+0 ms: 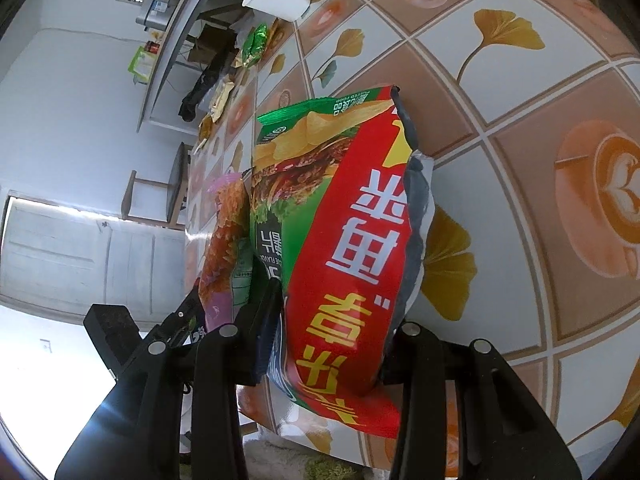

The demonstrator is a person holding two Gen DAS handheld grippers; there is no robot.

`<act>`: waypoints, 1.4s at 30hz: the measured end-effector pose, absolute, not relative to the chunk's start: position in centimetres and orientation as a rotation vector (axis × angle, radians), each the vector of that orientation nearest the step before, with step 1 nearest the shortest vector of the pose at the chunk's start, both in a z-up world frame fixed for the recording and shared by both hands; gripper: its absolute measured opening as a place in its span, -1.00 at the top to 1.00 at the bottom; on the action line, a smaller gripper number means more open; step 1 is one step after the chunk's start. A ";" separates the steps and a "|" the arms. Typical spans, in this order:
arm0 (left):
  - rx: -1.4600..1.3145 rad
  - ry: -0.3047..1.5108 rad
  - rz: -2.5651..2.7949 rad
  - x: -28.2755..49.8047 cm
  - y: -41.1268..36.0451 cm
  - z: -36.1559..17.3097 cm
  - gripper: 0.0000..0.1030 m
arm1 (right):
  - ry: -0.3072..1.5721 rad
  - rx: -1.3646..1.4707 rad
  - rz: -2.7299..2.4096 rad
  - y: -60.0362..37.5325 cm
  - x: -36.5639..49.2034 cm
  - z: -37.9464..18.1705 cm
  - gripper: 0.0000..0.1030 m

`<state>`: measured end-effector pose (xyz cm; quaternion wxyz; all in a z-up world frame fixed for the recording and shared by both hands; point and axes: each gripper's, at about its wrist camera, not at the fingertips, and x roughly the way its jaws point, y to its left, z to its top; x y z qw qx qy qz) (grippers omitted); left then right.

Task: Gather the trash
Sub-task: 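Grasp the pink snack bag with the left tool while the right tool grasps the green-red bag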

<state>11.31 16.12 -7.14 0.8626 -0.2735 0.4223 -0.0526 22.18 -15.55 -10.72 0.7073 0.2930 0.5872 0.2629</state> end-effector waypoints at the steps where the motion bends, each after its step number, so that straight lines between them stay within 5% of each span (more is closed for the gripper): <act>1: -0.577 0.882 -0.110 11.4 16.2 -7.1 0.87 | 1.307 0.648 0.582 -15.4 22.3 -10.7 0.26; 12: -0.608 0.816 -0.122 10.8 17.1 -6.0 0.87 | 1.297 0.658 0.568 -15.5 22.3 -10.6 0.26; 21: -0.652 0.752 -0.137 10.3 18.2 -4.7 0.88 | 1.248 0.694 0.589 -16.6 22.1 -9.4 0.53; 42: -0.803 0.650 -0.131 9.3 21.7 -3.4 0.92 | 1.149 0.821 0.650 -19.0 21.5 -7.1 0.72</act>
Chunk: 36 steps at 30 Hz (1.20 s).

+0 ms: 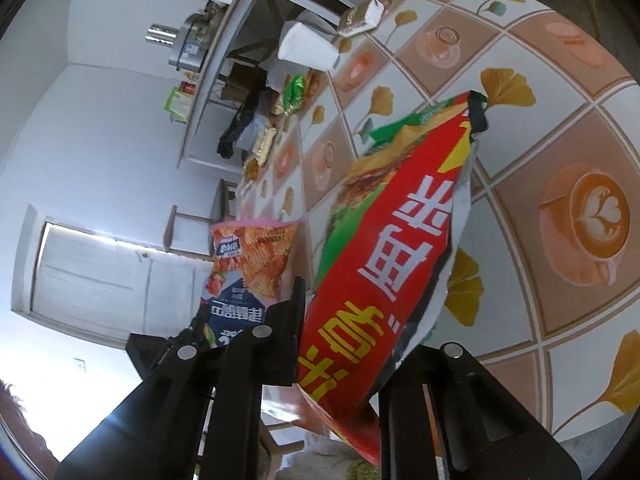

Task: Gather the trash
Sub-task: 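Grasp the pink snack bag with the left tool while the right tool grasps the green-red bag, then carry the pink bag and green-red bag with both tools over the blue wastebasket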

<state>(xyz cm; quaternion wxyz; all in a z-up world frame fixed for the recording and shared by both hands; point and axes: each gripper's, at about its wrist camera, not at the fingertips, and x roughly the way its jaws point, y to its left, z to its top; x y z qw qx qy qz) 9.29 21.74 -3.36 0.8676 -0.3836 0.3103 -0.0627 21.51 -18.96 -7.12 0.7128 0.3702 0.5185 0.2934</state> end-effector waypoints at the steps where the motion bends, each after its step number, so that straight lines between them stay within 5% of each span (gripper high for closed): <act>1: -0.809 0.643 -0.132 9.2 21.9 -3.3 0.92 | 1.140 0.824 0.651 -19.1 21.4 -6.9 0.73; 36: -0.763 0.515 -0.314 10.1 18.7 3.3 0.93 | 0.956 0.868 0.661 -24.8 18.7 -1.1 0.73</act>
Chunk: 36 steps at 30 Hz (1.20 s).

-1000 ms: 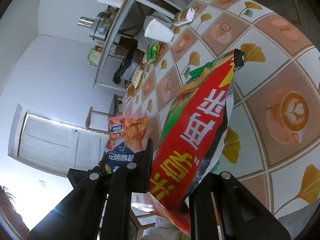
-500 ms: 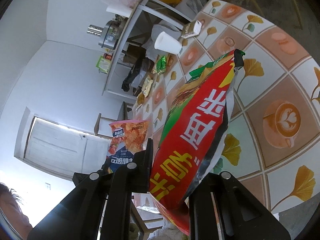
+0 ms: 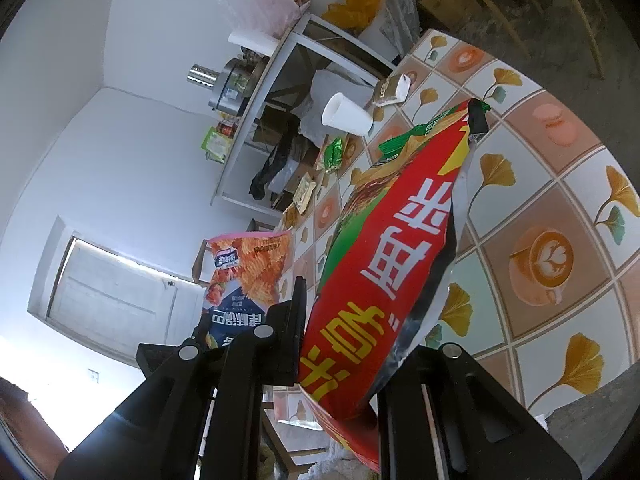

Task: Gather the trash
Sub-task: 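Carry the pink bag and green-red bag with both tools over the blue wastebasket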

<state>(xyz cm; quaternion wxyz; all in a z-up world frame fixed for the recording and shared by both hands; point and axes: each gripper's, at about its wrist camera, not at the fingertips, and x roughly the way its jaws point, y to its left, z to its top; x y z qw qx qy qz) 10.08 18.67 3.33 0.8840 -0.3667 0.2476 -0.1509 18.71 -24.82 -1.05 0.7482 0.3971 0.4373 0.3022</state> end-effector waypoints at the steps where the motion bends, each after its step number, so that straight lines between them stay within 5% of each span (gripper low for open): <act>1: -0.758 0.512 -0.320 10.1 18.5 3.6 0.93 | 0.954 0.868 0.658 -25.0 18.6 -0.9 0.73; 36: -0.647 0.478 -0.534 13.1 10.0 8.3 0.93 | 0.817 0.915 0.527 -32.1 14.3 2.0 0.73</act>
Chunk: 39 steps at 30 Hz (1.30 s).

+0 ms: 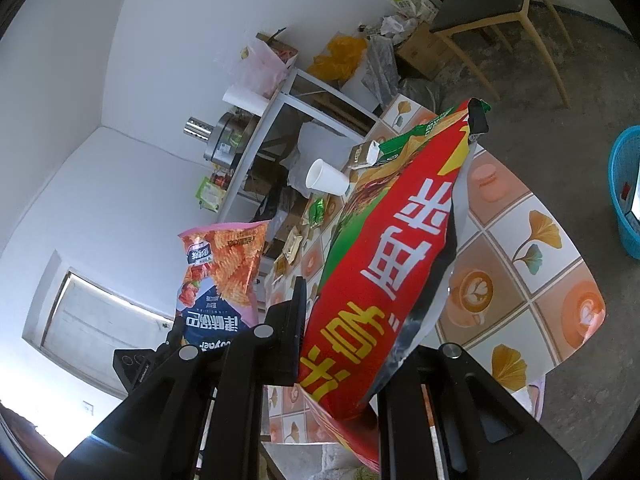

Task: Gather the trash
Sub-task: 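Carry the pink bag and green-red bag with both tools over the blue wastebasket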

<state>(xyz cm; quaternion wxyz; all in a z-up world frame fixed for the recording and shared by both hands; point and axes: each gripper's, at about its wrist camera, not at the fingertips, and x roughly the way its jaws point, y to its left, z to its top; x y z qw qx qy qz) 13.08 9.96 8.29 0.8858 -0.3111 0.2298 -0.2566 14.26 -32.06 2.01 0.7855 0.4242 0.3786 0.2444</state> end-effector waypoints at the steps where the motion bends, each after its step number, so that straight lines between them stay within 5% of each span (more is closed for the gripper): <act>1: -0.647 0.478 -0.532 13.1 10.0 8.3 0.93 | 0.817 0.915 0.527 -32.0 14.4 2.0 0.73; 39: -0.646 0.487 -0.543 13.5 9.2 7.8 0.93 | 0.809 0.944 0.506 -31.9 14.3 1.7 0.73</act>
